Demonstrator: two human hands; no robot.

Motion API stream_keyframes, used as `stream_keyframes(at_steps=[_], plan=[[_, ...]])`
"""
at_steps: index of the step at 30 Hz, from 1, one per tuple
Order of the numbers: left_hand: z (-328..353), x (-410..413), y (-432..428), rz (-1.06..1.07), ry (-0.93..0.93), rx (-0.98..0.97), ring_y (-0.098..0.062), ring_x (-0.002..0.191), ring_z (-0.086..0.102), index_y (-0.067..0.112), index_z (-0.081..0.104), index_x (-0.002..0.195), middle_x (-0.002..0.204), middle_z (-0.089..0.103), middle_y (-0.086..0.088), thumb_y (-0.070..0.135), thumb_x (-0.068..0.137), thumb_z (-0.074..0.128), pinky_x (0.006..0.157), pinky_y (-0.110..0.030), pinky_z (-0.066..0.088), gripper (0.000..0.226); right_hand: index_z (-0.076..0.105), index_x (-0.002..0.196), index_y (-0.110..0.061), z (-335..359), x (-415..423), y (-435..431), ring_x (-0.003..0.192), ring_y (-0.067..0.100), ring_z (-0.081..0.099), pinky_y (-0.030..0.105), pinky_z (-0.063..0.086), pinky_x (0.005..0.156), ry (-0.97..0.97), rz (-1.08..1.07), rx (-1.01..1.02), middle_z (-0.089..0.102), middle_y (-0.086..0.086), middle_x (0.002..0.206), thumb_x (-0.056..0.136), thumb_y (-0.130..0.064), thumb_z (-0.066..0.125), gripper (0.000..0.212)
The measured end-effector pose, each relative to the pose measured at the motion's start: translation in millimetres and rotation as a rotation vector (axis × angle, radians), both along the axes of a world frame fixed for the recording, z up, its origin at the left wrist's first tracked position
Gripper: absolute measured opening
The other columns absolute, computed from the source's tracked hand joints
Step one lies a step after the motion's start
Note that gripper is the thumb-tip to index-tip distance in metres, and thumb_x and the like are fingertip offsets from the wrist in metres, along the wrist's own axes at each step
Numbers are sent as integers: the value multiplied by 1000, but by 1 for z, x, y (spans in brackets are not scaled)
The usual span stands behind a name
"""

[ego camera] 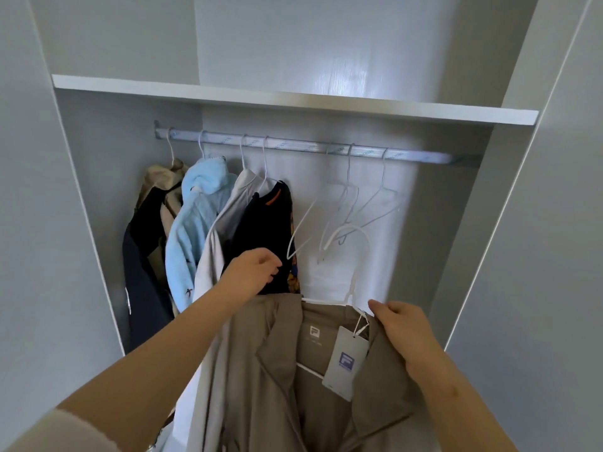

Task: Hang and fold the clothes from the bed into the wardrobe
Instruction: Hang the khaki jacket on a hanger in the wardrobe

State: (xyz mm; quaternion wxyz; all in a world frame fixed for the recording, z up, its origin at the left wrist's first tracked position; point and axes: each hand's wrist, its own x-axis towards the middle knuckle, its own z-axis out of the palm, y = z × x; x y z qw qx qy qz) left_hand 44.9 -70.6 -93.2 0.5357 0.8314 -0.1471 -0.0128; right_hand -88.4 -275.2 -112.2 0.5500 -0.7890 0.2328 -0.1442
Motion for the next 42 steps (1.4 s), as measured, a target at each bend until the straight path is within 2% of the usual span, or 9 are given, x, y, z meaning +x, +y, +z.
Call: stream_keyframes(at_steps=[6,12,14,17,21,25,29,36,42], plan=[[-6,41,-28,118,-40,163,-23,105,54,19,58,112,120,58,-5,8,91,43,90,-31,43,28,66,77,-6,-13,5,-6,84,33,66,43,53,84,71,-33,189,69,18,84,90,-26,59,24],[-3,85,-58,64,108,269,-34,125,42,12,14,149,145,34,-16,0,93,39,100,-36,40,62,68,83,-5,-24,17,-13,85,33,67,45,54,86,116,-75,217,70,19,85,89,-24,60,22],[-4,96,-68,-19,192,191,-32,122,45,10,20,147,141,38,-15,-4,93,42,101,-31,41,60,68,82,-6,-25,22,-15,84,32,67,45,54,86,130,-84,233,70,18,84,89,-24,60,21],[-6,105,-75,-298,300,178,-17,111,48,2,50,127,123,50,-5,-15,91,34,83,-9,37,43,67,85,-2,-25,30,-19,88,36,67,45,53,85,133,-94,262,70,22,87,89,-23,60,23],[-12,119,-76,-193,230,140,-27,127,42,-1,56,124,136,48,-13,-15,91,32,104,-24,32,43,66,83,-3,-22,42,-21,82,31,67,36,54,76,134,-63,320,70,18,84,89,-23,61,22],[-16,139,-70,-42,143,104,-39,115,50,3,64,106,122,57,-20,-8,92,40,97,-37,41,30,66,90,0,-22,60,-14,87,33,65,38,53,79,149,-58,334,69,22,92,89,-19,60,21],[-12,157,-57,-28,68,90,-23,103,56,19,64,86,110,62,-10,-1,90,47,91,-29,45,26,66,92,-4,-20,86,-4,94,32,64,38,53,82,127,-77,353,68,19,94,88,-15,58,14],[3,184,-30,-6,-179,150,-8,96,53,28,62,95,101,60,7,9,91,48,85,-19,38,24,62,90,-8,-4,133,19,88,26,60,31,49,68,44,-95,427,64,13,93,85,-9,58,6],[20,219,-10,101,-378,256,-22,113,52,19,59,119,124,57,-5,9,87,52,95,-28,39,34,64,90,-6,27,177,29,81,28,62,29,50,60,-38,-100,400,66,16,89,76,2,54,19]])
